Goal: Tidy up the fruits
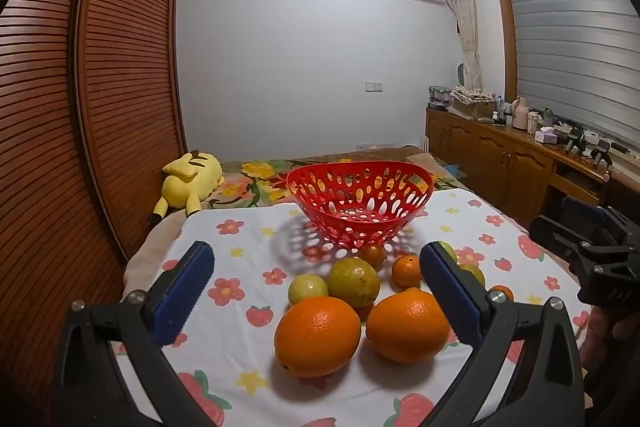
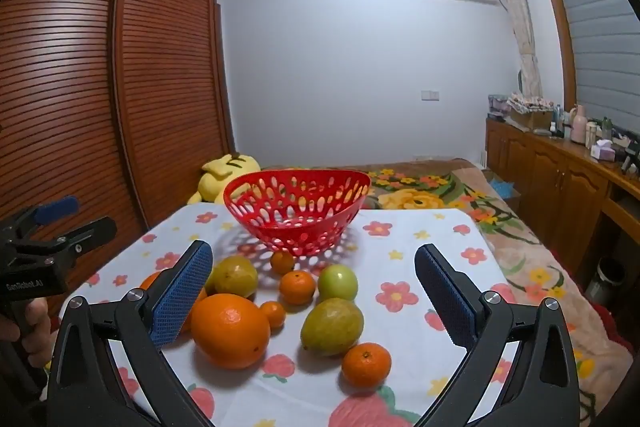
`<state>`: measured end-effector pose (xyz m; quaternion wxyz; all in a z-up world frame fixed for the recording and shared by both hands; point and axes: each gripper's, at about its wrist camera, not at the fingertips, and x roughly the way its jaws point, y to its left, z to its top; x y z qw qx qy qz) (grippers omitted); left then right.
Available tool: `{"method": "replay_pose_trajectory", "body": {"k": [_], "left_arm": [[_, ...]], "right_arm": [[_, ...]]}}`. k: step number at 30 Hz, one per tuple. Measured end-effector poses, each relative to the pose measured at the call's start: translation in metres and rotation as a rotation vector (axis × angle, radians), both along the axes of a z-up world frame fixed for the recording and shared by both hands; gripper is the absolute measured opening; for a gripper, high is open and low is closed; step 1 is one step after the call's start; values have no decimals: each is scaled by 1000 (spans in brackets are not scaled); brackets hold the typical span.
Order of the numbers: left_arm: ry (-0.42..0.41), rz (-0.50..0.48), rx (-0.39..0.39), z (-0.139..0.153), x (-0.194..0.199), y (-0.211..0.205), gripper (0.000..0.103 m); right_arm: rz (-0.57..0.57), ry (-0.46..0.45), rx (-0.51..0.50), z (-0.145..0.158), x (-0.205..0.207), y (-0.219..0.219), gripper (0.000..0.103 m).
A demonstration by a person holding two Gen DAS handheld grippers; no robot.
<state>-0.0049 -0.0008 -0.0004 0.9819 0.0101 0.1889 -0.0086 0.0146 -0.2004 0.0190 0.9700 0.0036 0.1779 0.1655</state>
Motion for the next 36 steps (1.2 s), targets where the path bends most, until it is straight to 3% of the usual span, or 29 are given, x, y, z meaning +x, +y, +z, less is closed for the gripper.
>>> {"method": "replay_pose_trajectory", "body": {"k": [36], "left_arm": [[-32,-5,7,12,-10,0,103]], "right_arm": [[-2,-7,-14,0,-2,4,103]]}}
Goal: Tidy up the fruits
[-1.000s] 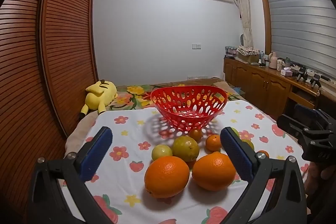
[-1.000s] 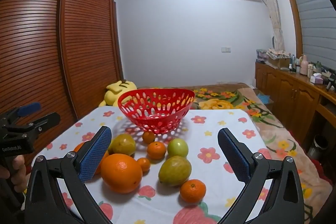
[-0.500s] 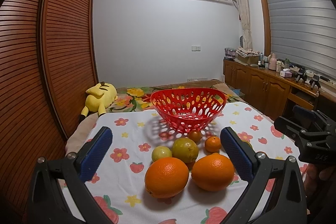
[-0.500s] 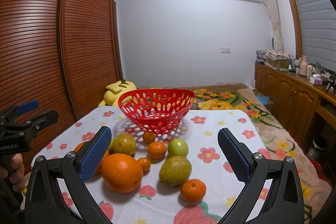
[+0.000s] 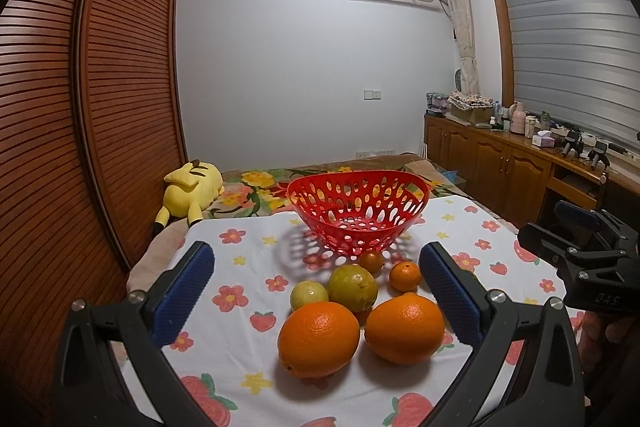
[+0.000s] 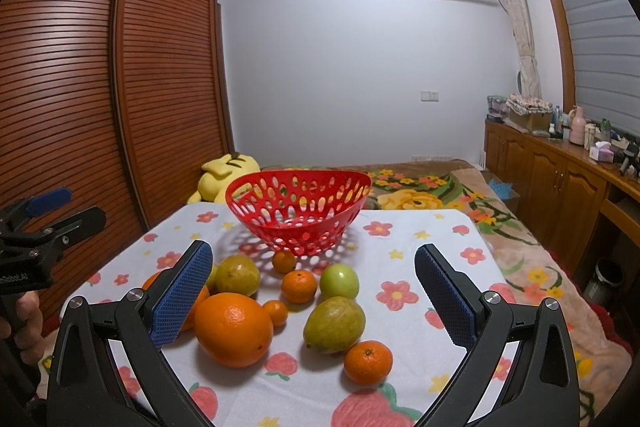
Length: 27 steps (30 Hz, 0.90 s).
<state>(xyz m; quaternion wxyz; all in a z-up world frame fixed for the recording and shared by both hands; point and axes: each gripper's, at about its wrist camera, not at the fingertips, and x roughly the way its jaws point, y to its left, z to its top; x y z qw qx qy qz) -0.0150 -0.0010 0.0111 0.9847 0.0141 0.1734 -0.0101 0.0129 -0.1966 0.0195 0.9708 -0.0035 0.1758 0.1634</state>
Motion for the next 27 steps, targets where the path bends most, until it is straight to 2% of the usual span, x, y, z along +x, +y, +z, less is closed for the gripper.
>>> {"method": "replay_pose_trajectory", "body": {"k": [27], "left_arm": [[-17,-6,6,7,-9,0,103]], "right_arm": [[-3,-4,-2,3,0,0,103]]}}
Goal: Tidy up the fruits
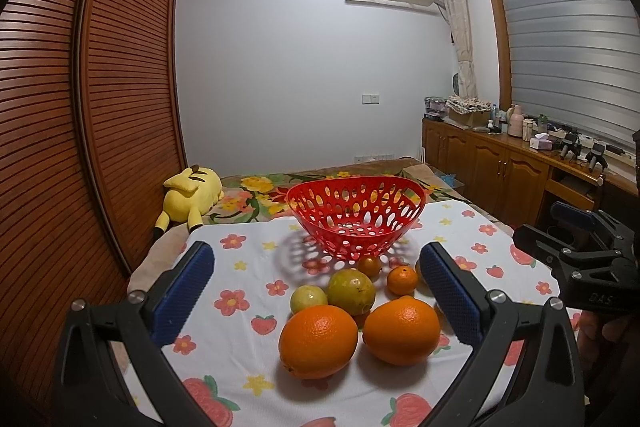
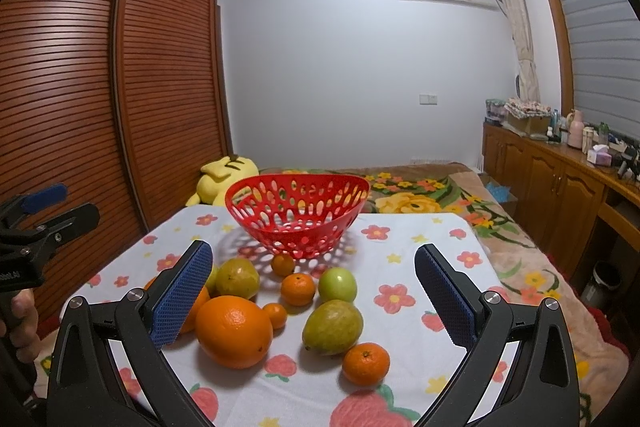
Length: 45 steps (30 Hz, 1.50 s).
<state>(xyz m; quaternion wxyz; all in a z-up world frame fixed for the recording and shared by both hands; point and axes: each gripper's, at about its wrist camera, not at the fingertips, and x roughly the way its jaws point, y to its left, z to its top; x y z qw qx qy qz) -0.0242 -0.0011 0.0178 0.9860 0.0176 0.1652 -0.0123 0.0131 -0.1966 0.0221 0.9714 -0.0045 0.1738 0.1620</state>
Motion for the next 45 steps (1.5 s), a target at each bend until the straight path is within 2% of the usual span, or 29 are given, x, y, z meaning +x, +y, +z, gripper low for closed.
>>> {"method": "replay_pose_trajectory", "body": {"k": [12,18,34,45], "left_arm": [[3,-1,-1,0,-1,-1,103],[40,-4,-4,-9,3,-1,103],[162,9,-43,-62,31,14,103],[235,0,-68,-90,50,21,103]], "right_arm": [[0,1,-2,0,0,0,103],[-5,14,-12,-4,-1,-2,103],[-36,152,-51,-56,21,-23,103],[-29,245,-75,-91,39,-34,97]]}}
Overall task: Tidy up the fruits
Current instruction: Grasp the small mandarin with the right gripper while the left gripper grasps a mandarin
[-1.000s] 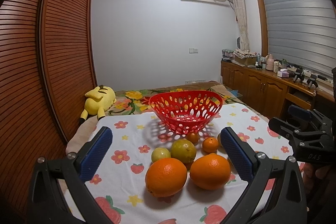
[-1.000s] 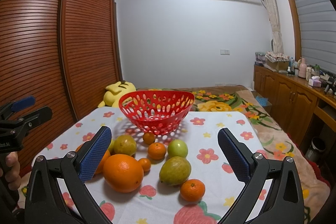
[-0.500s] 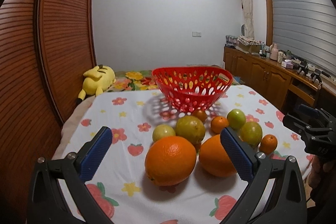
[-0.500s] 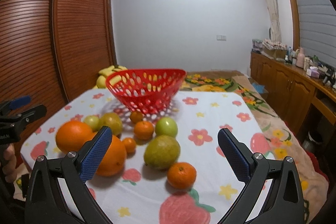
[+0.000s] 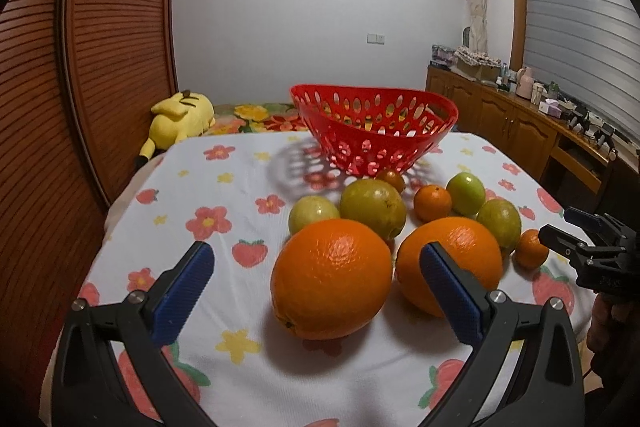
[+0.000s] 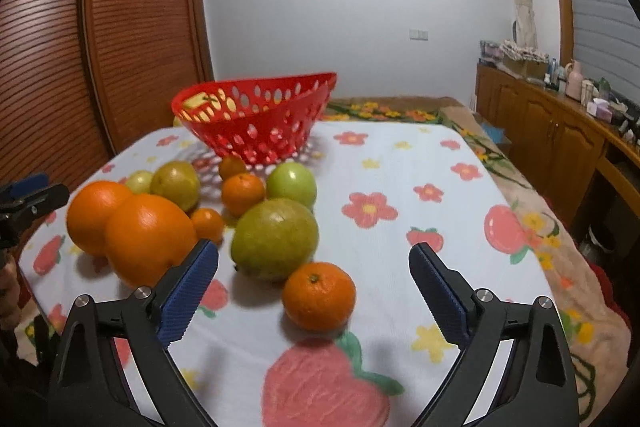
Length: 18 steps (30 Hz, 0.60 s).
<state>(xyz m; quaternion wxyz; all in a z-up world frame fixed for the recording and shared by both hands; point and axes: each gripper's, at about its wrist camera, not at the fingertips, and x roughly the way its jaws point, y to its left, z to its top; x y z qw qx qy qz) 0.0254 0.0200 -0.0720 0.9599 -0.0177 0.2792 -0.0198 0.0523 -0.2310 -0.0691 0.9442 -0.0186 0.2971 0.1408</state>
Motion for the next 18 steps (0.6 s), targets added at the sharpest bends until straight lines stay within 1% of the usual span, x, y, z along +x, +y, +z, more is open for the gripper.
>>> {"method": "replay_pose_trajectory", "body": {"k": [2,5,7,9,10,12,16,18], "left_arm": [[11,-3,-3,-4,3,1,103],[27,-12,-14,-8,7,2,103],[34,-13,-16,-10,9,2,103],[45,-19,-22,-12,12,3,103],[53,-24,-27,-13,13,4,103],[66,-33,-36,-15,16,4,103],[86,-53,-48,-20,20,4,103],[109,-61,-57,-23,24,5,103]], "right_arm": [[4,24,1,-4,6,-2,96],[15,63,4,-10,12,-4,89],[30,85,5,-14,14,-5,87],[49,102,-1,-17,14,-3,79],[55,110,-4,-19,14,-2,78],[63,124,-11,-22,15,1,71],[70,146,-25,-27,17,3,63],[72,153,-31,-29,18,3,57]]}}
